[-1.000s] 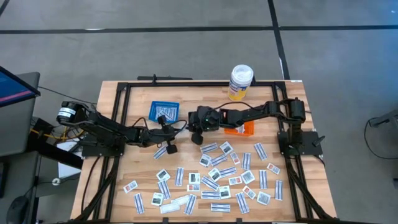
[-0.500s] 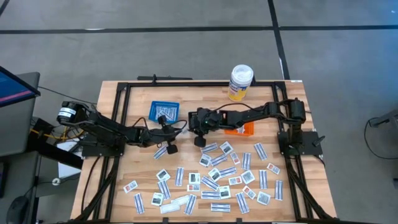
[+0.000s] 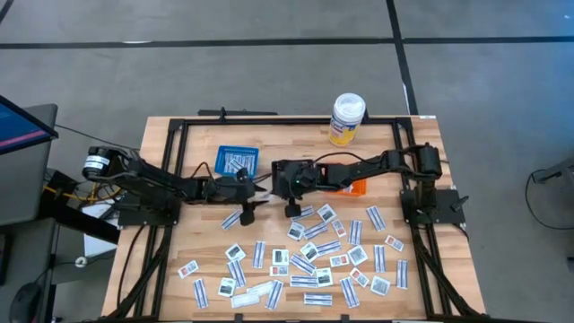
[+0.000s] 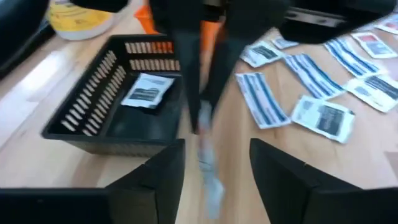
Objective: Pick & Place First Aid Supplies
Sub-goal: Put the ointment pack into the orange bin
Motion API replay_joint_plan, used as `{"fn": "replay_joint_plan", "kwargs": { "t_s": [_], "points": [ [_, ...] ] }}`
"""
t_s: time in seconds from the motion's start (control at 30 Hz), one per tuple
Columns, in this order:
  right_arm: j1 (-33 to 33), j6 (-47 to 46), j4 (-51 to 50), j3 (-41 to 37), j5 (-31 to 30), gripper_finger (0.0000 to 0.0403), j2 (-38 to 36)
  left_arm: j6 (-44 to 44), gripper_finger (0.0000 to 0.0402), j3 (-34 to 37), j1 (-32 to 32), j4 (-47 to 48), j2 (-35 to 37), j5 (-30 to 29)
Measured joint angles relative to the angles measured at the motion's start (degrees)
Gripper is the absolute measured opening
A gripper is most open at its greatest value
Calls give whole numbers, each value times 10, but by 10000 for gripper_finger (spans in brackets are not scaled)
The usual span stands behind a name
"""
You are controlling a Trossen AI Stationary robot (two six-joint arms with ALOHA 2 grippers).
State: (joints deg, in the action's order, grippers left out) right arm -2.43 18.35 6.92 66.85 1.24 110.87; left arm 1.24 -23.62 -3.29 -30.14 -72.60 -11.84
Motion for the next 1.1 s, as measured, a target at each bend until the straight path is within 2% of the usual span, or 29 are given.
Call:
{"fn": "replay_joint_plan", "kwargs": {
  "t_s": [0.1, 0.2, 0.37, 0.53, 0.8, 0.93, 1.1],
  "points": [
    [5, 16, -1, 0, -1, 1, 0, 13, 177, 0, 6, 0, 0, -1],
    [5, 13, -2, 0, -19, 1, 0, 15, 152, 0, 5, 0, 0, 21],
    [5, 13, -9, 0, -42, 0, 0, 15, 82, 0, 5, 1, 0, 34],
    [5, 11, -10, 0, -44, 0, 0, 15, 10, 0, 7, 1, 0, -1],
    [5, -13, -13, 0, -58, 0, 0, 15, 6, 0, 17, 5, 0, -4],
    [5, -32, -40, 0, -87, 0, 0, 15, 6, 0, 17, 12, 0, -6],
    [4, -32, -65, 0, -88, 0, 0, 15, 6, 0, 17, 9, 0, -6]
  ]
}}
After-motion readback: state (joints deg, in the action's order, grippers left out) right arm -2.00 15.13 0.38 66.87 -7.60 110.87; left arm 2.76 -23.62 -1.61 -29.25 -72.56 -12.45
